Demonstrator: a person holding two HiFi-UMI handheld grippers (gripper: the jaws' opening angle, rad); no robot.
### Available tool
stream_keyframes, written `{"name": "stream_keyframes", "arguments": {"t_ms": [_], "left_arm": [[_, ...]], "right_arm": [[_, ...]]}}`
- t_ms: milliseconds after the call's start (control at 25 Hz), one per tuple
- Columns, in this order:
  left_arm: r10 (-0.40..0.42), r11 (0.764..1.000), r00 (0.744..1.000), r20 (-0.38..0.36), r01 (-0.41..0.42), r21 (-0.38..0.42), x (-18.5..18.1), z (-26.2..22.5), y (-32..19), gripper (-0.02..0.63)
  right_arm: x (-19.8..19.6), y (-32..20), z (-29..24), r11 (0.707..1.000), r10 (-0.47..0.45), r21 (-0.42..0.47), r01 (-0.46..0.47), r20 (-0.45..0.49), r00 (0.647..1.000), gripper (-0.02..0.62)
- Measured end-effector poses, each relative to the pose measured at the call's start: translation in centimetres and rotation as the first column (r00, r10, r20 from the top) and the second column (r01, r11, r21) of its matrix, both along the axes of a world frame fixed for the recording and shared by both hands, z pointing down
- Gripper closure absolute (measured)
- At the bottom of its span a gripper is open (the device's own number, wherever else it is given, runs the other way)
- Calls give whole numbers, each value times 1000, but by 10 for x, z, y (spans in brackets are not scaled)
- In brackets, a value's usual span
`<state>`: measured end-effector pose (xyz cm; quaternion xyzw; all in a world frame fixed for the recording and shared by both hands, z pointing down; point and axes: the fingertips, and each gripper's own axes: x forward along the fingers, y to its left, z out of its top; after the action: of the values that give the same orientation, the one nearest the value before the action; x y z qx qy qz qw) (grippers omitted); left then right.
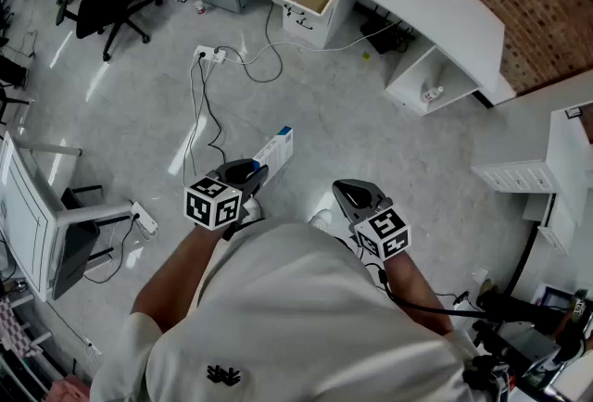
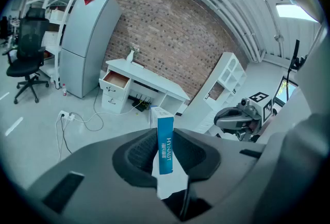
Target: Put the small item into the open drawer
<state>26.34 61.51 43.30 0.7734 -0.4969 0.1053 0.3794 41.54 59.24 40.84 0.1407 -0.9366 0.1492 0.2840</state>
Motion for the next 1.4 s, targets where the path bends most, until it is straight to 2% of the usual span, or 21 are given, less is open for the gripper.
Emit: {"name": "stream_keyframes", "arguments": {"t_ms": [480,640,760,840,880,1040,1240,1400], "left_arm": [[25,1000,999,47,-25,4,-126,17,45,506],[39,999,998,48,-39,-9,-166,28,51,506],[46,999,998,38,-45,-14,-181,39,42,506],[46,999,999,28,-46,-17,-184,45,27,506],[47,999,999,23,-46,-18,-185,47,17,506],[52,999,998,20,-52,-17,-192,47,-37,506],[24,999,998,53,-22,-38,-218,31,-128,506],[18,999,994,105,-14,-41,-226,16,-216,506]], "right_arm": [[-131,39,28,1000,-4,-22,4,-38,999,566],[-170,42,35,998,39,-45,-40,-37,999,563],[-184,33,36,997,65,-37,-66,-37,997,561],[-187,21,38,997,70,-38,-71,-46,997,546],[-187,12,41,997,70,-41,-73,-52,996,511],[-202,-39,51,997,52,-59,-55,-60,997,509],[-241,-144,38,999,-16,-51,16,-2,1000,545],[-251,-230,23,997,-67,-35,68,30,997,562]]}}
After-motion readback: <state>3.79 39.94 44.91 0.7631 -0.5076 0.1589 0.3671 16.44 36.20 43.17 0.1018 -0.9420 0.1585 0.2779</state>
